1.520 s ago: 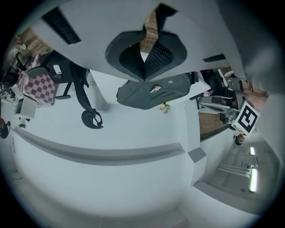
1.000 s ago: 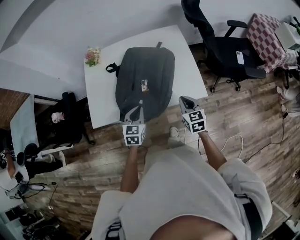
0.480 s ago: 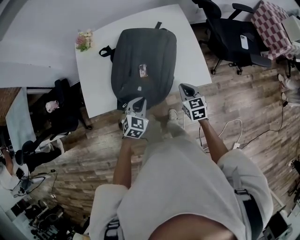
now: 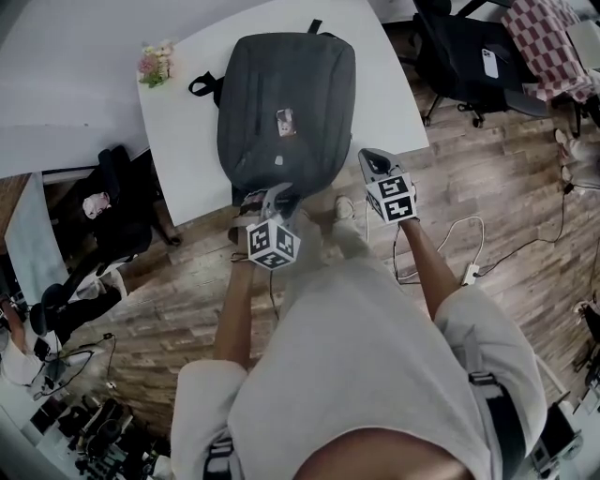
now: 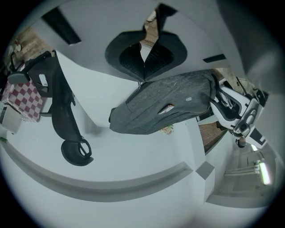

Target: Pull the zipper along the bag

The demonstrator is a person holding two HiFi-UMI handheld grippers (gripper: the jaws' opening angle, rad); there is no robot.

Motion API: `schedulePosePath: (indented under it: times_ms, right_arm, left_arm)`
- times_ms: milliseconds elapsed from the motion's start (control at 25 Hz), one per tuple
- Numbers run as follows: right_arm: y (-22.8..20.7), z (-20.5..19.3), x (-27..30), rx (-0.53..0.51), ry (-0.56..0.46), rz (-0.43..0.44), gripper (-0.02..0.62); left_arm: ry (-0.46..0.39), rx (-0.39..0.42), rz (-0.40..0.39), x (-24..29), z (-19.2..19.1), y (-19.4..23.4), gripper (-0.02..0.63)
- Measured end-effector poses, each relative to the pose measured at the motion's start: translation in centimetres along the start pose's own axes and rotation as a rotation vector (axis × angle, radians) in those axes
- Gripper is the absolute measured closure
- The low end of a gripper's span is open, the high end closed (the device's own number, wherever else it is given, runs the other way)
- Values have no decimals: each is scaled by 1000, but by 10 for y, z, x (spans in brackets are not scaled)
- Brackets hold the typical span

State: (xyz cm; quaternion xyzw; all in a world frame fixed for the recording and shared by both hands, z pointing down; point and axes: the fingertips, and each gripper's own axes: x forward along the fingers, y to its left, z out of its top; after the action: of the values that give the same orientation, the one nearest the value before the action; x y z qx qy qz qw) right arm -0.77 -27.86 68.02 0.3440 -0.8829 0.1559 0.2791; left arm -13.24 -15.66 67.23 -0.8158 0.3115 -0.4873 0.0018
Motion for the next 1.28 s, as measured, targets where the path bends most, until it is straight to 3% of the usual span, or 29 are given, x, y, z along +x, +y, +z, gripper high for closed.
schedulePosePath:
  times_ms: [40, 120, 240, 280, 440, 640, 840, 960, 1080, 1280]
  right_arm:
    - [-2, -1, 3, -13, 6, 3, 581]
    - [-3, -2, 10, -44, 22, 18, 571]
    - [-1, -9, 25, -80, 69, 58, 434]
    - [-2, -10, 31, -91, 81, 62, 430]
    - [-8, -15, 53, -150, 136, 66, 440]
    - [-8, -16, 65, -265, 194, 95, 446]
    - [-2, -14, 76, -360, 219, 122, 460]
    - [0, -15, 78, -401, 223, 130, 482]
    - [-1, -12, 77, -399, 211, 117, 568]
    - [-4, -12, 75, -407, 231, 126, 574]
  left_arm:
    - [7, 6, -20, 1, -2, -2, 427]
    - [27, 28, -48, 5, -7, -7, 400]
    - [54, 67, -59, 9, -15, -11, 397]
    - [57, 72, -51, 11, -16, -9, 399]
    - [63, 77, -44, 16, -19, -6, 427]
    - [70, 102, -58, 18, -18, -14, 512]
    - [70, 109, -70, 21, -18, -15, 509]
    - [71, 109, -69, 21, -20, -12, 464]
    - [67, 105, -80, 19, -20, -7, 421]
    - [93, 129, -131, 27, -24, -10, 420]
